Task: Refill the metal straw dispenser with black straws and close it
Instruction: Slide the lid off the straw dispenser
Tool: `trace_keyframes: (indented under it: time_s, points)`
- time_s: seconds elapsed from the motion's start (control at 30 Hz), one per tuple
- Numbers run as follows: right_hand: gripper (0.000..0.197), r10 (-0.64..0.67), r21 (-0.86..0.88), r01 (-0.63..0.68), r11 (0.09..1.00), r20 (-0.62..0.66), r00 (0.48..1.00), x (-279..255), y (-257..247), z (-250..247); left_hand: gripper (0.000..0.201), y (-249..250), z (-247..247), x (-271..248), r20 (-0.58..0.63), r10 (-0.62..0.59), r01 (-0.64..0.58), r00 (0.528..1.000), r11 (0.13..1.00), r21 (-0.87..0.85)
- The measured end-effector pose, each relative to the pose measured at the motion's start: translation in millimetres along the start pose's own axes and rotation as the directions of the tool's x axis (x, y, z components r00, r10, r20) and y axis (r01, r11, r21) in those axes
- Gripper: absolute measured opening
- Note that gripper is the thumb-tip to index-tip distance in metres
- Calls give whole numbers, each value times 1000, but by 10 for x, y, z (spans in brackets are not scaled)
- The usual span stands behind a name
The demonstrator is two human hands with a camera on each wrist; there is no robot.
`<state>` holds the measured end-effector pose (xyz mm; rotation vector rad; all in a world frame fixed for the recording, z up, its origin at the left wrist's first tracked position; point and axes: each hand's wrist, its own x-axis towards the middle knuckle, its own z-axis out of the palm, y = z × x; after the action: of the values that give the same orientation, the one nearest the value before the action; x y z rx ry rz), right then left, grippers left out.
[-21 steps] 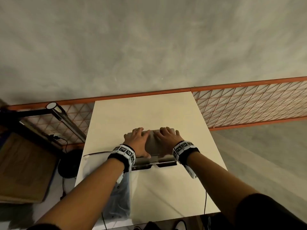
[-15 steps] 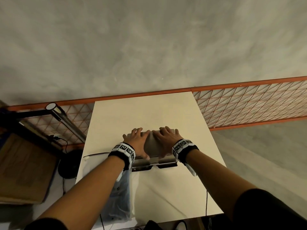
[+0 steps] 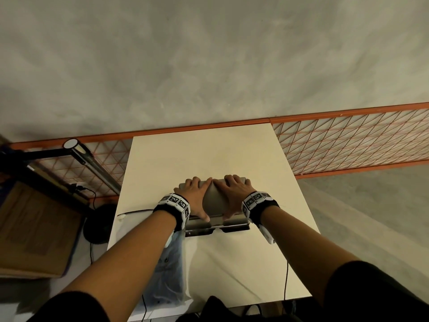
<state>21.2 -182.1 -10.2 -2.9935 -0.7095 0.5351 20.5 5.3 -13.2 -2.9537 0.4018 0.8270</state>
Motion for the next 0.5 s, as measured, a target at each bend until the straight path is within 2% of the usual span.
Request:
trace_keyframes:
  time_s: [0.5]
  points:
    - [130,-7,73,13,997,-86,996,-56,58,38,140,3,-82,-54,-56,34,-32,998,999,36]
